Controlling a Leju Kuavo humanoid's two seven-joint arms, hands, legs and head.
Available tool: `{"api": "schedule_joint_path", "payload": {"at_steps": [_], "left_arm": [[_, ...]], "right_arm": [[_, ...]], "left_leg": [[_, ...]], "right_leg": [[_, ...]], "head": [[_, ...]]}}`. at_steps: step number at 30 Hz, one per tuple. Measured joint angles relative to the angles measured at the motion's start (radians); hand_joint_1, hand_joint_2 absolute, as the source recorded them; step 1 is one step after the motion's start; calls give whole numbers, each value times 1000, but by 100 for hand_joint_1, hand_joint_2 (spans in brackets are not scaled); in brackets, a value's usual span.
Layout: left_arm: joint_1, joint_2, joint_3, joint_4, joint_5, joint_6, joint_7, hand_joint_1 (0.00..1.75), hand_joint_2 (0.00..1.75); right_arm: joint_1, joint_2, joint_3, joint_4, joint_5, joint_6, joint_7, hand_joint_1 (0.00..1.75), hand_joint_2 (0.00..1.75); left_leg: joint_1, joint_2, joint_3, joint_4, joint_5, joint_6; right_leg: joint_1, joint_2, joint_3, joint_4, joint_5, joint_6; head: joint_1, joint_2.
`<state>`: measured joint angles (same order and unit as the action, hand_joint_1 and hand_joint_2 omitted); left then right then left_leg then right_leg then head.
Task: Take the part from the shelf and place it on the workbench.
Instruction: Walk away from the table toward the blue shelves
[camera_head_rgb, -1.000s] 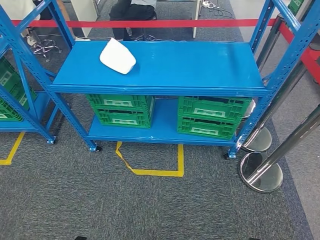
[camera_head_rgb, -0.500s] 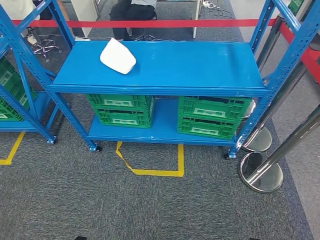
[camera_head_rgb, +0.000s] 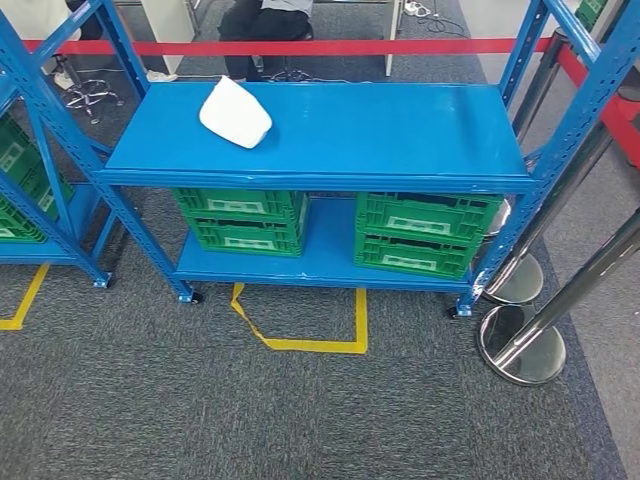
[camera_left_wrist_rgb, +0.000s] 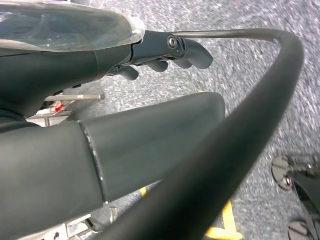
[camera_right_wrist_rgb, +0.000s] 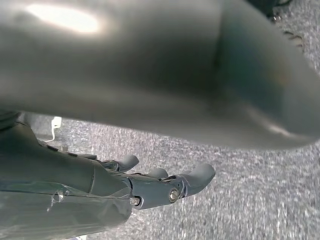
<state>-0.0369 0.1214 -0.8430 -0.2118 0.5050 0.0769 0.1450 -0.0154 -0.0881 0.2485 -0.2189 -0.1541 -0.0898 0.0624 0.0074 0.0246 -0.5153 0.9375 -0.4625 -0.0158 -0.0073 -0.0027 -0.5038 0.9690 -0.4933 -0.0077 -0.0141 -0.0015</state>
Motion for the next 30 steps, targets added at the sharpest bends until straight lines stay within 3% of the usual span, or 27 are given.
{"api": "schedule_joint_path", "payload": {"at_steps": [1,5,13,17,23,30], "left_arm": [[6,-4,17,-3,-20,-3,-6,0,0],[33,-20,95,-19,-99,-15,-29,0,0],[87,-50,286,-57,-261,-38,-76,0,0],[114,-64,388,-76,-343,-50,-100,0,0],[149,-81,539,-105,-464,-68,-135,0,0],[165,-90,658,-124,-502,-74,-144,0,0]], "right_arm": [[6,2,-4,-4,6,4,-2,0,0],[27,13,-24,-19,30,18,-12,0,175],[75,36,-73,-58,80,47,-32,0,175],[98,46,-98,-78,105,62,-41,0,0],[129,59,-136,-108,143,84,-57,0,0],[142,67,-167,-129,154,90,-60,0,0]], "left_leg": [[0,0,0,0,0,0],[0,0,0,0,0,0],[0,0,1,0,0,0],[0,0,1,0,-1,0],[0,0,1,0,-1,-1],[0,0,1,0,-1,-1]], "right_leg": [[0,0,0,0,0,0],[0,0,0,0,0,0],[0,0,0,0,0,0],[0,0,0,0,0,0],[0,0,0,0,-1,0],[0,0,0,0,-1,0]], "head": [[0,0],[0,0],[0,0],[0,0],[0,0],[0,0]]}}
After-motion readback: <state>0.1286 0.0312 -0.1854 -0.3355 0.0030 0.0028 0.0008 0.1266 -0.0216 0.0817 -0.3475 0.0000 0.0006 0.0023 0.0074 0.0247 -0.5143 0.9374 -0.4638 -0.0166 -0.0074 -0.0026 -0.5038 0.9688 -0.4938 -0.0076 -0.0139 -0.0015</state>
